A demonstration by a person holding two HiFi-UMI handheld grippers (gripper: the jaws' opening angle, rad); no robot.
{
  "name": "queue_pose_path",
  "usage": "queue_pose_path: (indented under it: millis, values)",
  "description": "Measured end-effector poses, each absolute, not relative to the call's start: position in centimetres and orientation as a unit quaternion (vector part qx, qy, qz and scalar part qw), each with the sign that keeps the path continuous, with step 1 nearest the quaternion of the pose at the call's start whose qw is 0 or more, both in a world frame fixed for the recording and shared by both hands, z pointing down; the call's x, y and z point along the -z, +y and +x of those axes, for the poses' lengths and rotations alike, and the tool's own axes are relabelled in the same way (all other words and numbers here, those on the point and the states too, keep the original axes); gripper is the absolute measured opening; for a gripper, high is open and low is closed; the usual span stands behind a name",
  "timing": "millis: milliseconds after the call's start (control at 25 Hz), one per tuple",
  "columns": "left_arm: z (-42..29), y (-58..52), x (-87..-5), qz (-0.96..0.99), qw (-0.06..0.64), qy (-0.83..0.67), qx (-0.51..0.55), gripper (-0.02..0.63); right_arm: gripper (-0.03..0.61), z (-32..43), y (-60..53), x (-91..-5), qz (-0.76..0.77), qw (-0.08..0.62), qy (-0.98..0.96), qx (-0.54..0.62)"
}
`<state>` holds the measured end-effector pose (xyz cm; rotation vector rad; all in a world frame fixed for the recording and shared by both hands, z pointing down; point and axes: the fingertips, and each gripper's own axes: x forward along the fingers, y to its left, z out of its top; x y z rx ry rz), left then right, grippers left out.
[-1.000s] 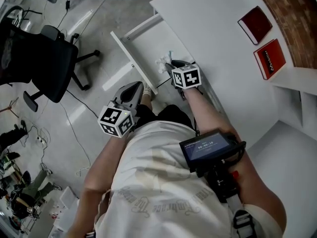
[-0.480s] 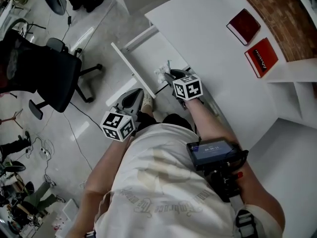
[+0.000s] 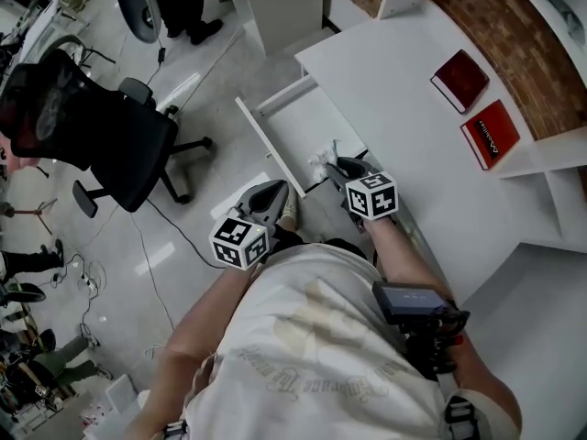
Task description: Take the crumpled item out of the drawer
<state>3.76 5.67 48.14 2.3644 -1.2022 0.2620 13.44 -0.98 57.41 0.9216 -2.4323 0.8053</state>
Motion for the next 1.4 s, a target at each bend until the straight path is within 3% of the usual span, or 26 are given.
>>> queue_pose_path:
  millis: [440, 1400]
  values:
    - [3.2, 7.3, -47.2, 0.864, 0.221, -0.443, -0.093, 0.02, 0.126, 13.2, 0.7, -51.8, 0.323, 0.153, -0.899, -0.254]
    - [9.4, 9.5, -44.8, 0.881, 0.217, -0.406, -0.106, 0.02, 0.121, 19.3, 5.5, -48.6, 0.329, 0.129, -0.903, -0.243]
